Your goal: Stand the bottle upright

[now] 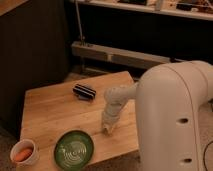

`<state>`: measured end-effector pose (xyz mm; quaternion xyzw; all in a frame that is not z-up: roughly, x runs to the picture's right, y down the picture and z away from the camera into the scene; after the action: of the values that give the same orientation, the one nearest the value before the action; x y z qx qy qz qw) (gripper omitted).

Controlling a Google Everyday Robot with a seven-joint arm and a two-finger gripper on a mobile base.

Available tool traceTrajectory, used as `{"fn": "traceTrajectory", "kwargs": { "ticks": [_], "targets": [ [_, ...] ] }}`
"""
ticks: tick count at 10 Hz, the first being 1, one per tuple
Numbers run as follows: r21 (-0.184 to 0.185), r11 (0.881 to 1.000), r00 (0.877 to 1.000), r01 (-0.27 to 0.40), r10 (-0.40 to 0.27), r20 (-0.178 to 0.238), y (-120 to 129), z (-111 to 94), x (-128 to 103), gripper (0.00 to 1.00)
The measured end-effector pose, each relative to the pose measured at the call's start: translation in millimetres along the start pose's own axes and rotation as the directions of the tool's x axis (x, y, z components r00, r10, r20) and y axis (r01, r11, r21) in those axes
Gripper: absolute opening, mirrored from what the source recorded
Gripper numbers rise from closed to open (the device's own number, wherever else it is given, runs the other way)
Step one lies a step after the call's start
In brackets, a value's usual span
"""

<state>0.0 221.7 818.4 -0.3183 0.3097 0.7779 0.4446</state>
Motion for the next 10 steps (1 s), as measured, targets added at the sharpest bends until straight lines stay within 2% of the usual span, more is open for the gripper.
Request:
{"fn": "traceTrajectory", "kwargs": {
  "ticks": [2,3,6,7,9,10],
  "targets": [
    [-0.008,1.000,1.000,0.008,-0.008,-0.019,0.1,-4.6,0.6,0.25],
    [-0.029,1.000,0.999,0.004,-0.006,-0.038,0.6,-14.0,1.3,0.25],
    [-0.105,0.994,0.992,0.002,-0.016,-0.126,4.2,-70.4,9.2,0.25],
    [-0.140,0.990,0.978,-0.007,-0.023,-0.209,4.2,-107.1,14.3,0.25],
    [-0.171,0.985,0.946,-0.021,-0.035,-0.322,1.5,-147.9,20.7,0.25],
    [-0.184,0.983,0.919,-0.028,-0.047,-0.391,-2.4,-177.7,26.5,0.25]
  ]
}}
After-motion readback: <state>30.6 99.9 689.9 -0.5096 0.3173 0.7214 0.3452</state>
